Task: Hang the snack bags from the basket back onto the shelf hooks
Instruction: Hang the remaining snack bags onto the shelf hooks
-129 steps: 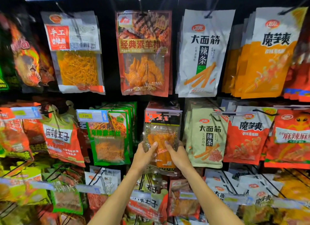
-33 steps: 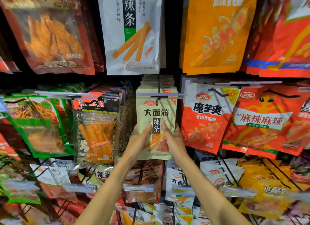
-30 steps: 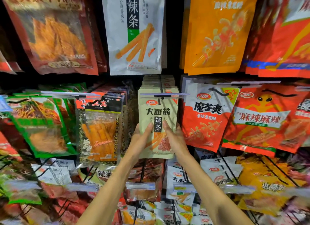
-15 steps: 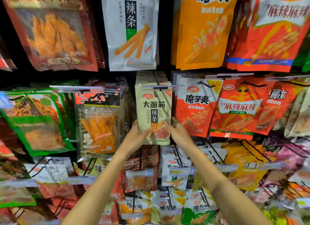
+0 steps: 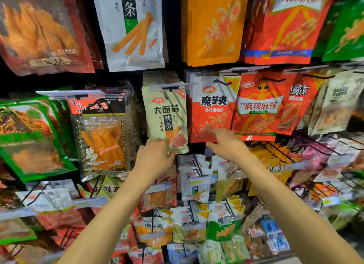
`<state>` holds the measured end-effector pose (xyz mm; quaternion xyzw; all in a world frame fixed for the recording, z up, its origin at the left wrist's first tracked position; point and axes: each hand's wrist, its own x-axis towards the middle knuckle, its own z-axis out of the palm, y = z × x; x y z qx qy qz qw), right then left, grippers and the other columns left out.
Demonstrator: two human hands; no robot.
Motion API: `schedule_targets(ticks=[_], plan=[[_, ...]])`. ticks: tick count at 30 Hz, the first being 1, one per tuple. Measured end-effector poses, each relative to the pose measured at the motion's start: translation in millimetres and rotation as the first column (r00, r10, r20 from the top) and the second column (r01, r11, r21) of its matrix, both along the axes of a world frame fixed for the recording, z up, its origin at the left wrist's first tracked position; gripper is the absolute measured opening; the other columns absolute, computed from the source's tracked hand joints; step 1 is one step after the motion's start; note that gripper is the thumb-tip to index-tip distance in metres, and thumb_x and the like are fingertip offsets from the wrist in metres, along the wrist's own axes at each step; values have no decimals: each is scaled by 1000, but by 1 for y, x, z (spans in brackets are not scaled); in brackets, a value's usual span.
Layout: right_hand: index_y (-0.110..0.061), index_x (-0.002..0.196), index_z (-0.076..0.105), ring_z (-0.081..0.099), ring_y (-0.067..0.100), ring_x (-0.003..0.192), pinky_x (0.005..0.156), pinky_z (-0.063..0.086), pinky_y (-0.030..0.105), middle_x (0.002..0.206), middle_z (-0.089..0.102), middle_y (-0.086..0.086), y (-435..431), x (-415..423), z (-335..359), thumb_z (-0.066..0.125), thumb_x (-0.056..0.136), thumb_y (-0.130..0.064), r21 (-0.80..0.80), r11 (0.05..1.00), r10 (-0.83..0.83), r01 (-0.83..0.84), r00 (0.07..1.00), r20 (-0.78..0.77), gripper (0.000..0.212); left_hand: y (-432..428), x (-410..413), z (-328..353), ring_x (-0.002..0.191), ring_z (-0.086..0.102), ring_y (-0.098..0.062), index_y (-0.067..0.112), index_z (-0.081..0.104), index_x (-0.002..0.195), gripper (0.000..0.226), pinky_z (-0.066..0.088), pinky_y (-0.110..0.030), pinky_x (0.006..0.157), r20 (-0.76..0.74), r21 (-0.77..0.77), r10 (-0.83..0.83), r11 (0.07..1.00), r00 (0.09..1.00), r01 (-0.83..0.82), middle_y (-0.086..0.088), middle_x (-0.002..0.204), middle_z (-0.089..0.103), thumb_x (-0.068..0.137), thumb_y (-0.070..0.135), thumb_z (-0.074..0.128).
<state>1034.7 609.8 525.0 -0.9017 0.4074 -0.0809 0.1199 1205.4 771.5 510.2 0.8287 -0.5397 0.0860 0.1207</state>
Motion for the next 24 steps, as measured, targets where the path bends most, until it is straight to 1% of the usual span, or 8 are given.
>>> schedule_targets(ticks=[3,5,7,10,15,20,22,24], plan=[[-16,149,33,40,38,129,101,43,50,141,44,16,-13,-17,2,50,98,-46,-86,996,-44,31,986,-160,62,-23,-13,1,111,55,-32,20,55,123,37,50,-43,81,-4,56,-32,998,999,32,-8,117,61,95,44,48],[-15,145,39,40,37,130,102,42,51,141,44,15,-24,-26,5,51,97,-47,-91,995,-67,50,978,-198,59,-41,-20,2,126,50,-31,21,56,122,36,51,-45,86,-67,80,-44,996,997,49,-8,129,59,95,44,50],[-15,142,42,39,37,130,103,41,52,140,44,14,-37,-34,7,51,97,-47,-81,995,-75,59,975,-208,57,-59,-28,3,136,43,-30,17,53,125,41,50,-45,90,-109,99,-56,993,992,67,-9,127,60,96,46,50],[-16,142,42,39,36,130,103,41,51,139,44,13,-58,-43,5,52,97,-47,-67,996,-64,52,980,-187,56,-84,-42,5,126,50,-34,14,46,134,49,50,-43,88,-120,99,-41,994,992,53,-11,102,64,98,46,49],[-15,141,44,42,35,128,98,42,47,137,47,14,-94,-48,-2,51,97,-45,-102,995,3,-18,989,-145,54,-121,-50,3,108,62,-36,9,48,125,47,50,-43,84,-142,-25,23,999,990,-27,-17,111,66,97,46,48],[-10,137,44,52,38,118,89,48,45,127,56,16,-123,-47,-11,53,96,-47,-71,991,111,-112,994,-12,56,-142,-50,2,129,50,-35,2,32,145,81,44,-43,100,-182,-39,232,969,955,-243,-22,138,52,93,63,44],[-5,139,39,54,38,116,87,50,44,129,54,18,-130,-43,-15,53,95,-52,-24,992,124,-123,989,84,66,-149,-46,-1,139,39,-33,3,23,152,97,36,-42,109,-299,-48,257,958,919,-284,-21,150,40,87,71,45],[-5,146,31,50,35,123,96,48,41,137,49,16,-132,-40,-16,55,93,-54,53,986,142,-157,964,226,76,-158,-41,-4,144,32,-29,7,16,156,103,26,-39,115,-415,-71,247,950,876,-302,-15,157,33,84,72,49]])
